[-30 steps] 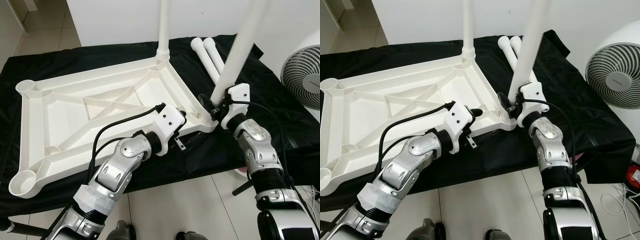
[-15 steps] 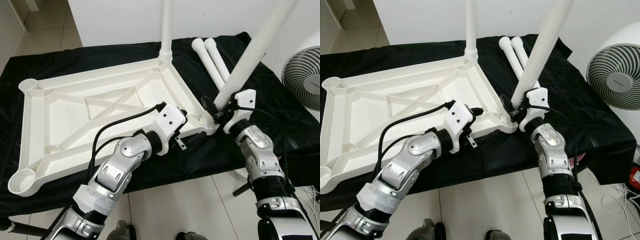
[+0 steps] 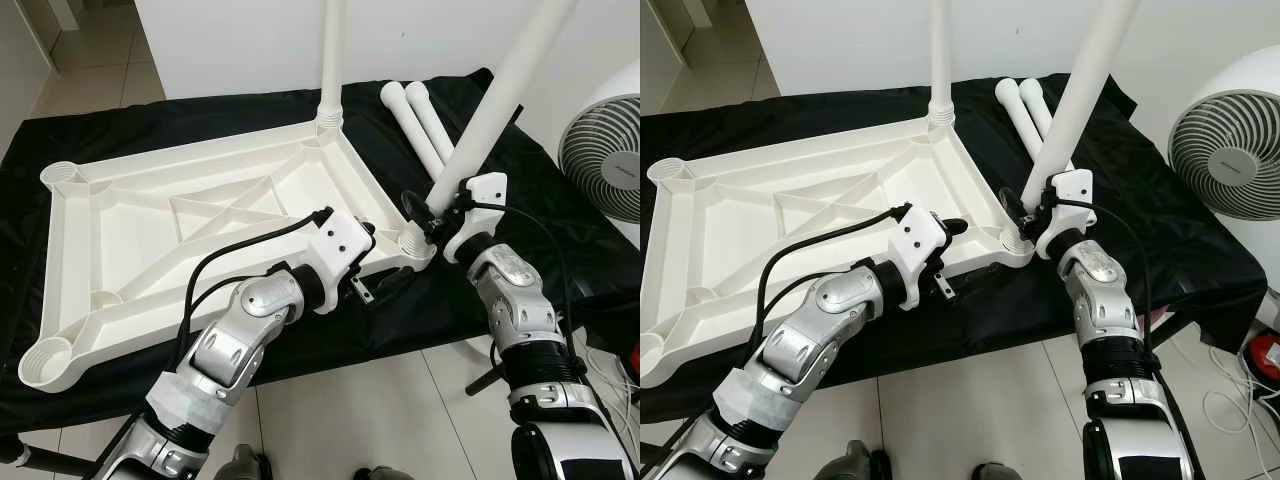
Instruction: Building children table
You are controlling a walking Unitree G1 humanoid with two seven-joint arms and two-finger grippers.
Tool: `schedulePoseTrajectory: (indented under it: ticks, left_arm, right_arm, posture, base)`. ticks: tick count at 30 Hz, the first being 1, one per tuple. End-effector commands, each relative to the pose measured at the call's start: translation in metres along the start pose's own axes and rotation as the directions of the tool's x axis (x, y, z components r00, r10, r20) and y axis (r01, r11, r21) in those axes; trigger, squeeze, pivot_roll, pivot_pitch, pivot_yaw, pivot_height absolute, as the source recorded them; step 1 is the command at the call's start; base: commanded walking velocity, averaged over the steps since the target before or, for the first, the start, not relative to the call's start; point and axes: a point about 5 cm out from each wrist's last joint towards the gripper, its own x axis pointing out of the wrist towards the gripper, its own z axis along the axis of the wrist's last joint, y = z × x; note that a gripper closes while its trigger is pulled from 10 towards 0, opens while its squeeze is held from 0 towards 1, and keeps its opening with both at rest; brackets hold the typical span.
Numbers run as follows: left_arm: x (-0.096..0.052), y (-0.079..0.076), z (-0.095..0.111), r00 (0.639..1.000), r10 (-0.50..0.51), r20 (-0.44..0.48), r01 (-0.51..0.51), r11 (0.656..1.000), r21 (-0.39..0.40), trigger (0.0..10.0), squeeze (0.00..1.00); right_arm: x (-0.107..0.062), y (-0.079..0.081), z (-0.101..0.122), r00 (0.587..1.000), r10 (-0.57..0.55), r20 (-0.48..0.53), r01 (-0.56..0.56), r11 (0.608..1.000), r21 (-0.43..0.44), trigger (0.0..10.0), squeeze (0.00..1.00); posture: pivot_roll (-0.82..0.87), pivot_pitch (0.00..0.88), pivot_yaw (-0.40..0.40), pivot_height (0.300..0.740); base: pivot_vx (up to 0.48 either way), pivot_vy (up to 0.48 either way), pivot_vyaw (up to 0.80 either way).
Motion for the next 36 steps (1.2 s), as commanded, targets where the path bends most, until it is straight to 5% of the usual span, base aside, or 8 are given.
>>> schedulePoseTrajectory:
  ticks: [1,11,19,36]
  left_arm:
    - [-0.001,-0.005,-0.001,0.998,-0.056,-0.008,0.056,0.998,0.0,10.0,0.0]
    - [-0.002,-0.005,-0.001,0.999,-0.052,-0.011,0.052,0.999,-0.001,10.0,0.0]
    - [-0.002,-0.005,0.0,0.999,-0.051,-0.009,0.051,0.999,-0.002,10.0,0.0]
    - [-0.003,-0.001,0.002,0.999,-0.035,-0.007,0.035,0.999,-0.007,10.0,0.0]
  right_arm:
    - [-0.012,-0.004,-0.04,0.979,-0.044,-0.197,0.052,0.998,0.036,10.0,0.0]
    - [-0.007,-0.003,-0.042,0.972,-0.065,-0.227,0.083,0.994,0.073,10.0,0.0]
    - [-0.016,0.024,-0.034,0.986,0.125,-0.113,-0.144,0.974,-0.173,10.0,0.0]
    - [-0.032,0.031,-0.042,0.97,0.22,-0.102,-0.234,0.961,-0.148,10.0,0.0]
  posture:
    - [-0.08,0.097,0.057,0.74]
    - [-0.07,0.097,0.054,0.74]
    - [-0.07,0.099,0.054,0.74]
    - [-0.07,0.129,0.059,0.74]
  base:
    - [0.0,0.0,0.0]
    - [0.0,0.0,0.0]
    - [0.0,0.0,0.0]
    - [0.0,0.0,0.0]
